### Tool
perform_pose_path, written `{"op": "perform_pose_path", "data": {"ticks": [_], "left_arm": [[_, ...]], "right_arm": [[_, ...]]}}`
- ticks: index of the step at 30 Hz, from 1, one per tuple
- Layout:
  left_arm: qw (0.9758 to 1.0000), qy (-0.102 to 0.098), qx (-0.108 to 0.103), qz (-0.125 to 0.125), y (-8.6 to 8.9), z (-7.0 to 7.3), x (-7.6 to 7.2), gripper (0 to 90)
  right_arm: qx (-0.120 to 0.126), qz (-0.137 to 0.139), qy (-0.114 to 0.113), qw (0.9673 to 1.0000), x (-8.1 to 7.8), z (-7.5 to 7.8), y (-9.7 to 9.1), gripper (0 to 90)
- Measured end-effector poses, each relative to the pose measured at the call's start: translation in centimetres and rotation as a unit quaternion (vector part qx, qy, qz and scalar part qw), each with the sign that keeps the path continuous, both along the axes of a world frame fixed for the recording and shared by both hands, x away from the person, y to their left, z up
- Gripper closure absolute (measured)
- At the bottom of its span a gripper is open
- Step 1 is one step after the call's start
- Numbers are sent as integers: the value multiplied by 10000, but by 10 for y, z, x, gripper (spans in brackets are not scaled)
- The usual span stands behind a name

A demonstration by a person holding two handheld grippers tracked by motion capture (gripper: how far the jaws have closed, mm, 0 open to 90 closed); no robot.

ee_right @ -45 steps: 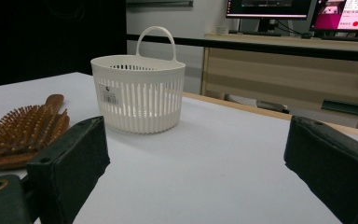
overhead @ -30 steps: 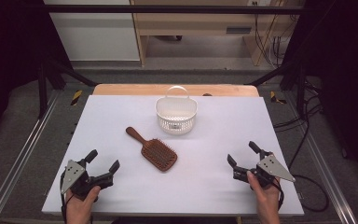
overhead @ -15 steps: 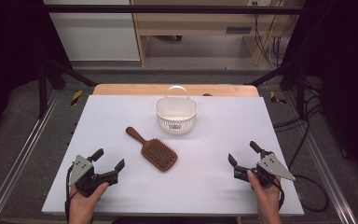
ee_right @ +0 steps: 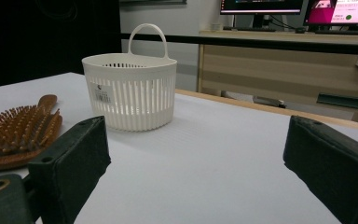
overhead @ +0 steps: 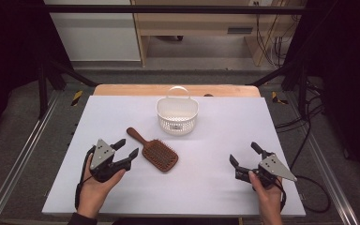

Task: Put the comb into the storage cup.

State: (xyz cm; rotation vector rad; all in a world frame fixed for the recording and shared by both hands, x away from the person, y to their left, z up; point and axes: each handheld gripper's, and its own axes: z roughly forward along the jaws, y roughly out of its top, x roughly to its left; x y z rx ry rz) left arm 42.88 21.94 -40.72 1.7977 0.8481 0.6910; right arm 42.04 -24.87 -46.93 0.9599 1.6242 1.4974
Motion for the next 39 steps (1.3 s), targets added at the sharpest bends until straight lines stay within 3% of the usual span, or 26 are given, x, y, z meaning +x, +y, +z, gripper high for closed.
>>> {"op": "perform_pose_path", "data": {"ticks": [2, 5, 6, 9, 10, 12, 14, 17, 19, 26, 31, 34, 39], "left_arm": [[9999, 89, 111, -83, -3, 1, 5, 483], [9996, 229, 73, -130, -4, 2, 10, 560], [9991, 375, 69, -186, -5, 2, 17, 585], [9986, 462, 77, -226, -5, 4, 23, 663], [9978, 596, 59, -286, -4, 6, 30, 698], [9975, 622, 62, -327, -4, 8, 34, 754], [9957, 786, 75, -487, -5, 8, 49, 818], [9940, 966, -58, -517, -6, 3, 63, 869], [9930, 1064, 37, -512, -9, 0, 73, 895], [9878, 1454, 384, -397, -21, -12, 103, 899], [9865, 1506, 536, -356, -26, -20, 112, 899], [9826, 1616, 849, -334, -29, -31, 123, 899], [9792, 1711, 1026, -371, -32, -45, 134, 898]], "right_arm": [[-1, -2, 2, 10000, 0, 0, 0, 71], [-13, -18, 6, 10000, 0, 0, 1, 72], [-2, -29, 9, 10000, 0, 0, 1, 71], [10, -27, 26, 10000, 0, 0, 1, 72], [19, -20, 19, 10000, 0, 0, 1, 73], [19, -15, 14, 10000, 0, 0, 1, 73], [-14, 21, 5, 10000, 0, 1, 2, 73], [-22, 26, 21, 10000, 0, 0, 3, 74], [-42, 21, 48, 10000, 1, -1, 3, 74], [13, 25, 20, 10000, -1, 1, 2, 76], [10, 43, 44, 10000, 0, 0, 4, 77], [-4, 76, 33, 10000, -1, 0, 4, 77], [-43, 72, 50, 10000, 0, -1, 4, 77]]}}
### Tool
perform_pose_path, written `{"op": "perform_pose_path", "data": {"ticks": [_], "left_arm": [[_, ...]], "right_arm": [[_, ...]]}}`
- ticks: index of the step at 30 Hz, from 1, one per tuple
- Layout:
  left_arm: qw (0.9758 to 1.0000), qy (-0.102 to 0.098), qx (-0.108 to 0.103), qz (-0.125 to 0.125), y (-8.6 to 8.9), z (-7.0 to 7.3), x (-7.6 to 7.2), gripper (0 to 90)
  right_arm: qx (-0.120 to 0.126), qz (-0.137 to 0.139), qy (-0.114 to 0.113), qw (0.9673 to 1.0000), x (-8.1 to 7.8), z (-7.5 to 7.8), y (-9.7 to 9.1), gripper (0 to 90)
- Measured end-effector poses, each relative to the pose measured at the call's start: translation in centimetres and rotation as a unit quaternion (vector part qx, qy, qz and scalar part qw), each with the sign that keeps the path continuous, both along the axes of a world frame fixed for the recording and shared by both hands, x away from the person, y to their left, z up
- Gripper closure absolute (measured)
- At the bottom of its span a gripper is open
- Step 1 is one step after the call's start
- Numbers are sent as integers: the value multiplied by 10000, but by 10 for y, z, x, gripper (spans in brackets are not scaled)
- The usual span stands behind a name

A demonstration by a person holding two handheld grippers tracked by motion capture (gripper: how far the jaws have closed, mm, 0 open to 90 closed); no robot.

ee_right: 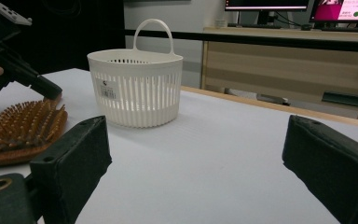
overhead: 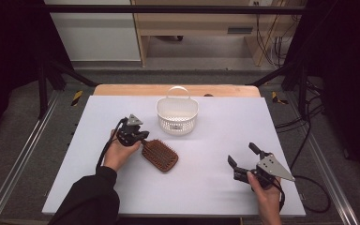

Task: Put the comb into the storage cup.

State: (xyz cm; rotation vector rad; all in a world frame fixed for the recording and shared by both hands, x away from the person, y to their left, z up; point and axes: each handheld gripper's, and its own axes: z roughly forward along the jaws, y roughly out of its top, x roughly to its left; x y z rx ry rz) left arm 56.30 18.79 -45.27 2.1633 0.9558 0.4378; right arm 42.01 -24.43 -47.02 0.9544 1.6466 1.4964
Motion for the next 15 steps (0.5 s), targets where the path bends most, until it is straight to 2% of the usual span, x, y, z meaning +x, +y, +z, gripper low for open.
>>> {"op": "perform_pose_path", "data": {"ticks": [4, 6, 11, 12, 13, 15], "left_arm": [[9999, 58, 131, -8, -1, -5, 7, 898], [9999, 81, 124, -3, -1, -5, 9, 899], [9996, 149, 222, -90, -4, -7, 9, 899], [9995, 162, 255, -122, -5, -7, 8, 899], [9986, 195, 455, -161, -8, -7, 8, 899], [9984, 226, 477, -183, -8, -8, 7, 899]], "right_arm": [[-22, -10, 31, 10000, 0, -1, 0, 77], [5, -13, 12, 10000, -1, 0, -1, 77], [27, -4, 12, 10000, 0, 0, -1, 78], [27, -4, 12, 10000, 0, 0, -1, 78], [36, 0, 15, 10000, 0, 0, -1, 78], [36, 7, 18, 10000, 0, 0, -1, 78]]}}
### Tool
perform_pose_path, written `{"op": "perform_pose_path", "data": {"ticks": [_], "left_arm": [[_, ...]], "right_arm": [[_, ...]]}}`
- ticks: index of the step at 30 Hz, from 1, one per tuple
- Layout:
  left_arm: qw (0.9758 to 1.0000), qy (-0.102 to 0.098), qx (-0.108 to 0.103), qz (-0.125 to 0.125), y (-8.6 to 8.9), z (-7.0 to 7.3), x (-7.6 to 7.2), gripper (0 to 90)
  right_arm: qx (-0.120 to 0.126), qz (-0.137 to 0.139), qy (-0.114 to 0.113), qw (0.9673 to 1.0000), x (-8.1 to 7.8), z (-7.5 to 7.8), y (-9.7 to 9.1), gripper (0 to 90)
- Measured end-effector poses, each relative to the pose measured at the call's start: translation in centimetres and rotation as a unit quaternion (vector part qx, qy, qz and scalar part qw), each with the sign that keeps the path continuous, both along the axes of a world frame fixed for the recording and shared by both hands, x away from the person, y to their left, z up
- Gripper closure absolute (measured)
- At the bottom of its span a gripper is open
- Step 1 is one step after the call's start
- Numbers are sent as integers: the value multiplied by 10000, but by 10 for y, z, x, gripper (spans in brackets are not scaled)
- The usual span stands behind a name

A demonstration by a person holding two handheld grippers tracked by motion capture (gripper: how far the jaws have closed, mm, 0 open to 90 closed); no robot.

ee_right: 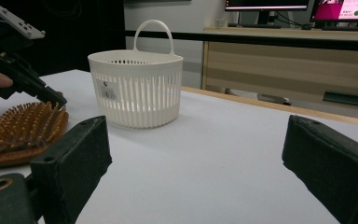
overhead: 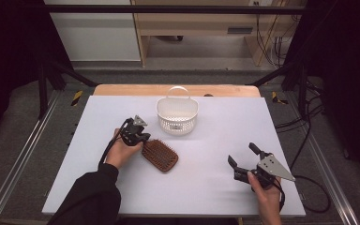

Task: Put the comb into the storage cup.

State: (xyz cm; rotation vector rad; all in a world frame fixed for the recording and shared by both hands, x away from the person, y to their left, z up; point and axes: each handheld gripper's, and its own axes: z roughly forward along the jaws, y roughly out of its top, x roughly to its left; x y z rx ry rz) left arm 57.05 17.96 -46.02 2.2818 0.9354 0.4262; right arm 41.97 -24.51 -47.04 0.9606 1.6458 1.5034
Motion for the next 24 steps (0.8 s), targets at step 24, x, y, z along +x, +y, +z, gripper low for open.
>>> {"op": "perform_pose_path", "data": {"ticks": [24], "left_arm": [[9992, 203, 342, -87, 11, -1, -22, 899]], "right_arm": [[75, -62, -46, 9999, -1, 1, -2, 91]]}}
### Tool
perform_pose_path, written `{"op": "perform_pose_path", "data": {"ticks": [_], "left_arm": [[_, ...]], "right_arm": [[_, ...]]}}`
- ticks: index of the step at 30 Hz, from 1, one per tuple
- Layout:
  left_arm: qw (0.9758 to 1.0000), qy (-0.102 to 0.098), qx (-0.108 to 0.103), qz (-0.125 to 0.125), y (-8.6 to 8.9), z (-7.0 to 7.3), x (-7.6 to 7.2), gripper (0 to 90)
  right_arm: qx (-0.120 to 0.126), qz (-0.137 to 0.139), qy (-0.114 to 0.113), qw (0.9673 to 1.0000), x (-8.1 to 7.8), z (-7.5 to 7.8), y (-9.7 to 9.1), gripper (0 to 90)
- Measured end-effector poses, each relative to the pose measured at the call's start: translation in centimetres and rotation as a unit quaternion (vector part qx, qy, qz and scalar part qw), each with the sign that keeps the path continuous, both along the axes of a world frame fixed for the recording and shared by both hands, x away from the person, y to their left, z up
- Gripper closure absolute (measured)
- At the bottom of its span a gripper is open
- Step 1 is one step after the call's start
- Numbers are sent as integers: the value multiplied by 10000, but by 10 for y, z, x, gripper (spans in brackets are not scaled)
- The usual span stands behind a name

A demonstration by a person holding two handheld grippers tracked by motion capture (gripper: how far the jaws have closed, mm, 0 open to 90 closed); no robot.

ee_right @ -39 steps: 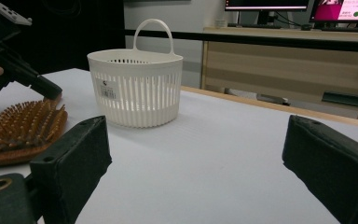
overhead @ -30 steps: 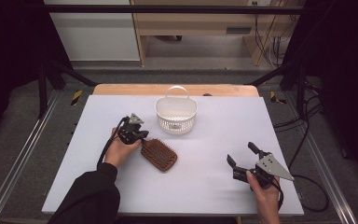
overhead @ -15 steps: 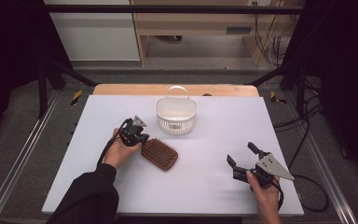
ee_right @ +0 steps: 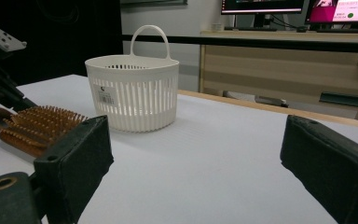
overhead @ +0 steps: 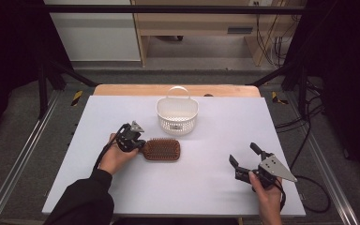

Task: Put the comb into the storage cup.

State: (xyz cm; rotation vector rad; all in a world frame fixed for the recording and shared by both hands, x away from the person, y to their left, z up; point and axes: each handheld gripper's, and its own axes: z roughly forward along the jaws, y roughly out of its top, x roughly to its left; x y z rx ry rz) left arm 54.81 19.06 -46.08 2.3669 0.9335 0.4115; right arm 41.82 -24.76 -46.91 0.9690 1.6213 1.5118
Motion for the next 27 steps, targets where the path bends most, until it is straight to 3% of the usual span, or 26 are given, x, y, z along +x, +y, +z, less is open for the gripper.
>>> {"op": "perform_pose_path", "data": {"ticks": [13, 27], "left_arm": [[9997, 31, -214, 68, 15, -1, -27, 899], [9996, 71, -254, 49, 19, 1, -30, 899]], "right_arm": [[16, 15, 41, 10000, 1, 0, 2, 89], [16, 6, 41, 10000, 1, 0, 1, 88]]}}
